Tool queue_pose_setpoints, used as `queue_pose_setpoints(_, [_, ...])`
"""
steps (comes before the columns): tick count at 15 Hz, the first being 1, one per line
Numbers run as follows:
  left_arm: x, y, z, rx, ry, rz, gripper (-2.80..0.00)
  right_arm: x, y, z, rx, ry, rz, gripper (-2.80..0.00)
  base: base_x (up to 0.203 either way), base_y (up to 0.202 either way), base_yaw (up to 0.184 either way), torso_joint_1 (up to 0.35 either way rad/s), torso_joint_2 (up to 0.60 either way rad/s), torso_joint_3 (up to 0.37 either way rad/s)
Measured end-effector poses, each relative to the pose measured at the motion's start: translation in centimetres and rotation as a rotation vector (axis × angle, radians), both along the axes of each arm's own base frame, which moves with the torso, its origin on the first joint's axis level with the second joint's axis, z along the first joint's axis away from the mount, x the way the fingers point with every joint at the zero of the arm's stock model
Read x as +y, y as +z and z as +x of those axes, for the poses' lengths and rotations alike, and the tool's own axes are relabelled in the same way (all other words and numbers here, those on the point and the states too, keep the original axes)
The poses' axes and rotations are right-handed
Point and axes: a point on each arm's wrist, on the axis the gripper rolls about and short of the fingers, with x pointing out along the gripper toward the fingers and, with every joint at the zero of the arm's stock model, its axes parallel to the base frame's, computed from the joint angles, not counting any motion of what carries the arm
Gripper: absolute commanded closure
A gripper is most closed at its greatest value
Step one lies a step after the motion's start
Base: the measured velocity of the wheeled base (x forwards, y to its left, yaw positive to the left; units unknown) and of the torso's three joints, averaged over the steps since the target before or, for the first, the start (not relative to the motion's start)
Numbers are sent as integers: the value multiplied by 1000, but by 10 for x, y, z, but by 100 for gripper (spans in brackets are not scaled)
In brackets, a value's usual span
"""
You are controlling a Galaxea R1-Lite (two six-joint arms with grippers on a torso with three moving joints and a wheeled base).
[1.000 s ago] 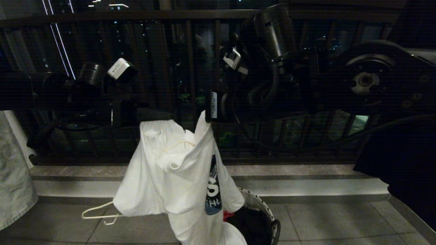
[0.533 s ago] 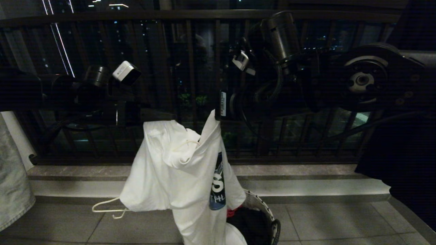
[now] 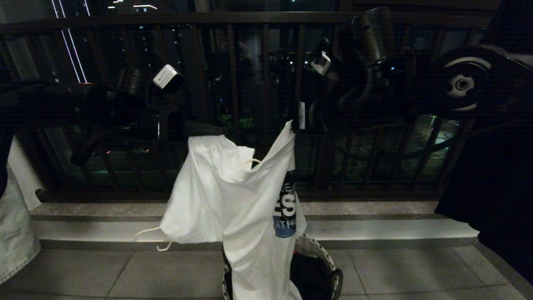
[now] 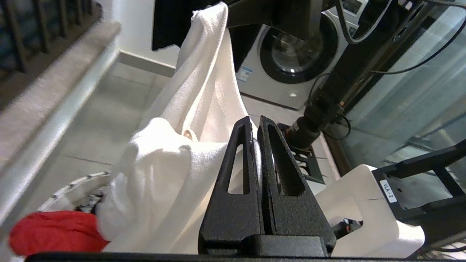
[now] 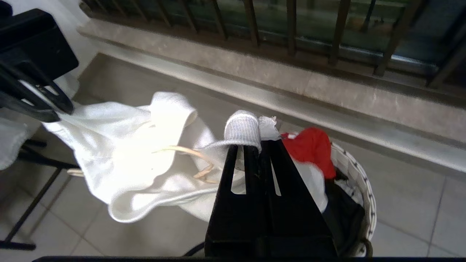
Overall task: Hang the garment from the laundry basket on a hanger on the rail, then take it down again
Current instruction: Hang the clothes on the clothes rack
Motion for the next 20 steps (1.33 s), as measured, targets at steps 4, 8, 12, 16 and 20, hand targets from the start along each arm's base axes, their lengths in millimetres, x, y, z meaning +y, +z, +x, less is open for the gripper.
queue_pose_setpoints(4, [-2,-11,9,24,-2,3,0,1,-23,5,63,-25,-47,0,0,0,0,0,0,0])
queue_pose_setpoints(8, [-6,-23,22,38,-8,5,0,4,-52,16,124,-64,-117,0,0,0,0,0,0,0])
queue_pose_setpoints(12, [-15,-35,28,64,-27,9,0,8,-69,24,130,-79,-191,0,0,0,0,0,0,0])
queue_pose_setpoints(16, [-17,-39,30,73,-20,20,0,15,-74,21,145,-67,-209,0,0,0,0,0,0,0])
queue_pose_setpoints(20, [-17,-45,34,71,9,43,0,18,-81,21,157,-63,-237,0,0,0,0,0,0,0])
